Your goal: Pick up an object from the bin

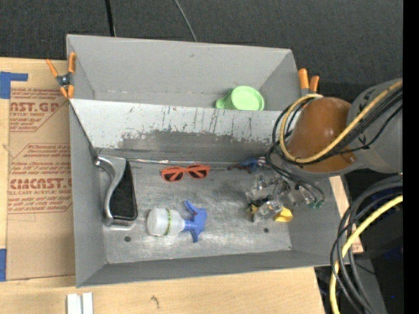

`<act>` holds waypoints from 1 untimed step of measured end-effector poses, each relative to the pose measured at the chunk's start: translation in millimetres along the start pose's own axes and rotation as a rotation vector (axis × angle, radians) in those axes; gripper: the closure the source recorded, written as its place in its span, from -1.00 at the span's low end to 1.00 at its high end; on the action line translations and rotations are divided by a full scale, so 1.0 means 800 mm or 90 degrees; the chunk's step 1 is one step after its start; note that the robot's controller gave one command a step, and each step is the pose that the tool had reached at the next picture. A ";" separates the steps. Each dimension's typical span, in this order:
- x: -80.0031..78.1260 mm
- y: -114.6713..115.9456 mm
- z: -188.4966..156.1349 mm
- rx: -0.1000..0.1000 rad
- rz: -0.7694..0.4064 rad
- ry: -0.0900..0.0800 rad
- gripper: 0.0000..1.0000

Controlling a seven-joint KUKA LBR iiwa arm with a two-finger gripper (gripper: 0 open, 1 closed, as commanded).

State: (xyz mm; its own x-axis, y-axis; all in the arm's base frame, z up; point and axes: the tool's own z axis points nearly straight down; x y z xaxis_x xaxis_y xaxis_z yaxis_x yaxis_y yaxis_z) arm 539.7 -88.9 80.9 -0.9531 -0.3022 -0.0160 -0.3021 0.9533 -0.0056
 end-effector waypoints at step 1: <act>0.003 -0.002 -0.036 -0.005 -0.006 0.012 1.00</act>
Offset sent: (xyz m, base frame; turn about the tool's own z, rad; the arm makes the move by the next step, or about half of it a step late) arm -0.0302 0.0007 -0.0109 -0.0918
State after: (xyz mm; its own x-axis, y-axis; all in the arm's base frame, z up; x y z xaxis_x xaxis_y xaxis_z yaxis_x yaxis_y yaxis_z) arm 537.1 -91.4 109.8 -0.9502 -0.3115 0.0031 -0.3115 0.9502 0.0028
